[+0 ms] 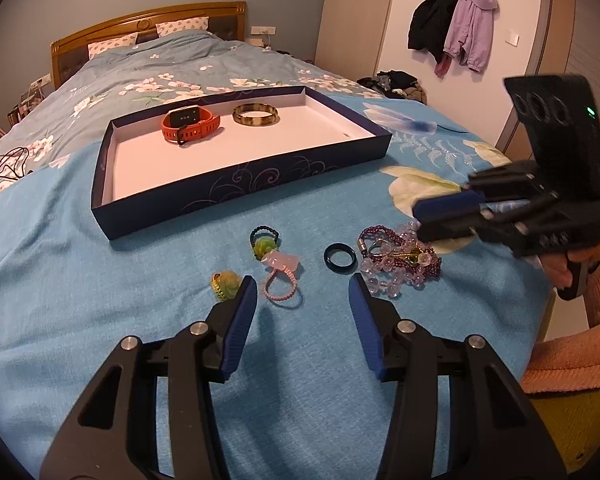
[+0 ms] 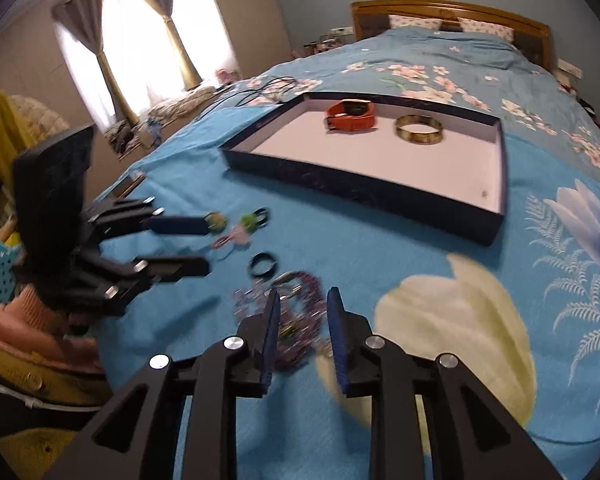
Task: Organize jewelry
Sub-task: 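Lift the clear bead bracelet out of the pile with the right gripper, then grasp the pink ring with the left gripper while the right gripper carries the bracelet toward the box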
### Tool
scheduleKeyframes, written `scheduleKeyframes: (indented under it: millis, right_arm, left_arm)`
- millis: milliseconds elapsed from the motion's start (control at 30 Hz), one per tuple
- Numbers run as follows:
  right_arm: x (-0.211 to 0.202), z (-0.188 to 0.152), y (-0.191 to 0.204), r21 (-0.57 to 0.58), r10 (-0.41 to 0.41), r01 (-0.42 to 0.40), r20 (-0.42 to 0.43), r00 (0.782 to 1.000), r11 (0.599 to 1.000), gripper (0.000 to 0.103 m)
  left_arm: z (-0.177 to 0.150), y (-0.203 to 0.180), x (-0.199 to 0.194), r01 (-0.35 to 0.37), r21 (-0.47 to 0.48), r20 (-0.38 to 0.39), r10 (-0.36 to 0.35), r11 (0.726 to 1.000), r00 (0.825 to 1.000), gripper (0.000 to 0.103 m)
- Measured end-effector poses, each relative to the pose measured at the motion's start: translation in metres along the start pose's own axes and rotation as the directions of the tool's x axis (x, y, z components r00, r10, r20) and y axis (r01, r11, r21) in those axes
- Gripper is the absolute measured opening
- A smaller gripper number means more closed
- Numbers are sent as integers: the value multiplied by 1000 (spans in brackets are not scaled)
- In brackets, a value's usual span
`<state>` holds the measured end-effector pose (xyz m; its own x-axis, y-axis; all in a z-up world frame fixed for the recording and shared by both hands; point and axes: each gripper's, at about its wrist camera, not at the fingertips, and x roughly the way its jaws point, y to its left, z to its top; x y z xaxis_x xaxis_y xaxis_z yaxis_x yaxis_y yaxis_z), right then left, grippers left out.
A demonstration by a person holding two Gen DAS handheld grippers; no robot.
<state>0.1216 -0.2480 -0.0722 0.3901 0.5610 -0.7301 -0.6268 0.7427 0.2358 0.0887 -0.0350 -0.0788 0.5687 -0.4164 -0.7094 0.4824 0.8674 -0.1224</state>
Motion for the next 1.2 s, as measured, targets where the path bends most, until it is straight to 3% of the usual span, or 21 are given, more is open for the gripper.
scheduleKeyframes:
  millis: [67, 200, 300, 333, 433, 733, 1200]
  right_arm:
    - [0, -5, 11, -44, -14, 13, -12, 1000, 999, 31]
    - [10, -11, 27, -130, -105, 99, -38, 994, 987, 31]
    - [11, -10, 31, -160, -134, 129, -20, 991, 979, 19]
    - [10, -9, 31, -160, -134, 130, -16, 991, 979, 7]
    - [10, -8, 33, -175, -154, 149, -18, 988, 973, 8]
    - [-25, 6, 14, -25, -65, 67, 92, 994, 997, 7]
    - [-63, 34, 8, 43, -37, 27, 259, 965, 999, 8]
  left_arm:
    - [0, 0, 1, 3, 0, -1, -3, 1000, 1000, 47]
    - [0, -1, 1, 4, 2, -1, -4, 1000, 1000, 47]
    - [0, 0, 1, 3, -3, 0, -3, 1000, 1000, 47]
    - [1, 1, 1, 4, -7, 1, -4, 1000, 1000, 47]
    - [1, 2, 2, 9, -13, 1, -9, 1000, 1000, 47]
    - [1, 2, 1, 13, -10, 8, -13, 1000, 1000, 47]
    - [0, -4, 0, 19, 23, 1, -19, 1000, 1000, 40]
